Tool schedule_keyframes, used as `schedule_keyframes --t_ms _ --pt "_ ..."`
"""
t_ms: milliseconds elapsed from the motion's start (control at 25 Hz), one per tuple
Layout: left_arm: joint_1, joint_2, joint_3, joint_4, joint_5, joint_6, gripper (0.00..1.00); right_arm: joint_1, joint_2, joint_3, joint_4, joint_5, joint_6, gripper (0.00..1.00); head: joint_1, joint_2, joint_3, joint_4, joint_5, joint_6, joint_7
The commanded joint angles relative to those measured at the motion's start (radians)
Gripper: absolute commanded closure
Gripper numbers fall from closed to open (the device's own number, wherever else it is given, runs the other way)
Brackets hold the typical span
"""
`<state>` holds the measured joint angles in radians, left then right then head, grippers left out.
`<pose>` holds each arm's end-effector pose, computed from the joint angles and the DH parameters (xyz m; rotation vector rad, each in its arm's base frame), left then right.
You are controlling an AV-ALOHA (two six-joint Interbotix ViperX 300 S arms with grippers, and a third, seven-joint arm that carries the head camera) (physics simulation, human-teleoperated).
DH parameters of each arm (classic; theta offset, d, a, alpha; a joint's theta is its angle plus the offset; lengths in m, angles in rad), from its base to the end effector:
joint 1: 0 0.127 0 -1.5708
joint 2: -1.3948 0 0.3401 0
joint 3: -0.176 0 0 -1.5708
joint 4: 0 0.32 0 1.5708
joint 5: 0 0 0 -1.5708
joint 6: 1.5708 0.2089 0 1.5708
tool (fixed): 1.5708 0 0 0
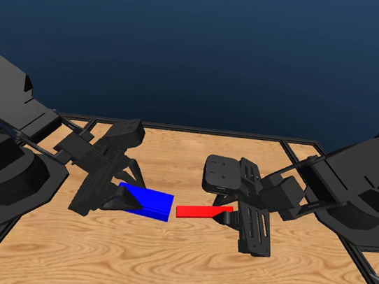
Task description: Insert peg into socket
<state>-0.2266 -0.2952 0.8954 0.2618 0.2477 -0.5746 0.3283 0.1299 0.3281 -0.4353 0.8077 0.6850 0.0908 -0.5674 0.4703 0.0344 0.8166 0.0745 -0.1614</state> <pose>0.3565 -0.0686 0.1287 -0.1796 0.8463 -0.0187 0.4545 0.0875 0.1232 -0.0498 1.1305 -0.1975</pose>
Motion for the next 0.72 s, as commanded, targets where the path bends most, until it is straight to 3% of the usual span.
schedule_keyframes --t_ms 40,200,240,320,400,600,720 --pt "-0.008 0.013 -0.044 0.017 -0.036 -0.018 1.0 -0.009 -0.016 -0.034 0.0 -0.026 -0.007 1.0 0.003 -0.004 -0.008 0.001 -0.007 0.0 0.0" --pt "-0.009 0.002 -0.054 0.01 -0.029 -0.018 1.0 -0.031 -0.003 -0.028 0.006 -0.056 -0.021 1.0 0.006 -0.002 -0.008 0.002 -0.007 0.001 0.0" --pt "0.002 -0.01 -0.025 0.001 -0.034 -0.019 1.0 -0.034 0.002 -0.03 0.006 -0.069 -0.023 1.0 0.007 -0.002 -0.008 0.002 -0.009 0.001 0.001" --pt "-0.016 0.001 -0.063 0.013 0.01 -0.023 1.0 -0.037 0.017 -0.052 0.0 -0.089 -0.033 1.0 0.009 -0.002 -0.008 0.003 -0.008 0.001 0.002" --pt "-0.01 -0.001 -0.069 0.007 -0.043 -0.014 1.0 -0.048 0.022 -0.063 0.011 -0.097 -0.051 1.0 0.011 -0.002 -0.009 0.004 -0.008 0.001 0.002" --pt "-0.019 0.006 -0.071 0.002 -0.018 -0.001 1.0 -0.07 0.037 -0.083 0.024 -0.104 -0.091 1.0 0.017 -0.002 -0.009 0.005 -0.008 0.001 -0.001" --pt "-0.017 -0.007 -0.046 0.008 -0.029 -0.015 1.0 -0.084 0.031 -0.042 0.038 -0.109 -0.085 1.0 0.023 -0.002 -0.01 0.007 -0.008 0.0 0.0"
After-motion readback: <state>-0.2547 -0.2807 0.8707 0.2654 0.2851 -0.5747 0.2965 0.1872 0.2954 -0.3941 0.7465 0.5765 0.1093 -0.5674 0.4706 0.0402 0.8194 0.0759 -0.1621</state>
